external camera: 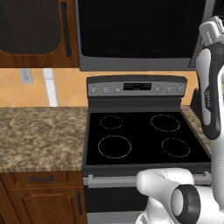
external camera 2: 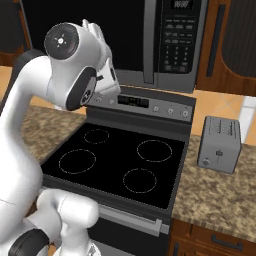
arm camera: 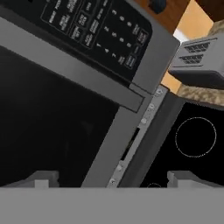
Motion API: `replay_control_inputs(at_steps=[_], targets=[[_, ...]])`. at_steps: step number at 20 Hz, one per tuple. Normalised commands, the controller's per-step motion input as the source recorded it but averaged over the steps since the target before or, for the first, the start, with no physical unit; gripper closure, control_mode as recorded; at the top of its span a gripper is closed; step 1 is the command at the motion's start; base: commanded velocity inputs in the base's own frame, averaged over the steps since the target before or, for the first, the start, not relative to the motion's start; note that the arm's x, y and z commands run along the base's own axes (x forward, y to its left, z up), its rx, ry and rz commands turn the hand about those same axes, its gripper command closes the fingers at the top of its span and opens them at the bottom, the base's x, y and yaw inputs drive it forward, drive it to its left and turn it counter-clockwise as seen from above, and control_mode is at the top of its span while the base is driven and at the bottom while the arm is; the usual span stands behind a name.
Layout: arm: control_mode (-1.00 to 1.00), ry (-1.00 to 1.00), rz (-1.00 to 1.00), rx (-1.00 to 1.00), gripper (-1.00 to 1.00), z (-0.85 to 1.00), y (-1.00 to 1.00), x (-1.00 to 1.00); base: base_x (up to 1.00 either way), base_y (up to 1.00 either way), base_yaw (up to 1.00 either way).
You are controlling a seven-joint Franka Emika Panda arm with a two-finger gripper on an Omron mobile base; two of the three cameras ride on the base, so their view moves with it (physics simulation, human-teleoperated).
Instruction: Pick the lemon from the sink and place it in the bowl. Then pick the bowl and place it in the microwave. Then close the microwave door and press the start button.
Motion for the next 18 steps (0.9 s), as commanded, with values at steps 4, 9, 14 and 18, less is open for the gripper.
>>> replay_control_inputs(at_steps=[4,9,14,18], targets=[[-1.00,0.03,0.32,-0.52,-1.00,0.00,0.00,-0.19,0.00,0.00,0.00],[-1.00,0.14,0.38,-0.35,-1.00,-0.09,0.00,-0.21,0.00,0.00,0.00],[-1.00,0.01,0.06,-0.38,1.00,-0.04,0.01,-0.14,0.00,0.00,0.00],[-1.00,0.00,0.00,-0.46,1.00,-0.03,0.00,-0.32,0.00,0.00,0.00]])
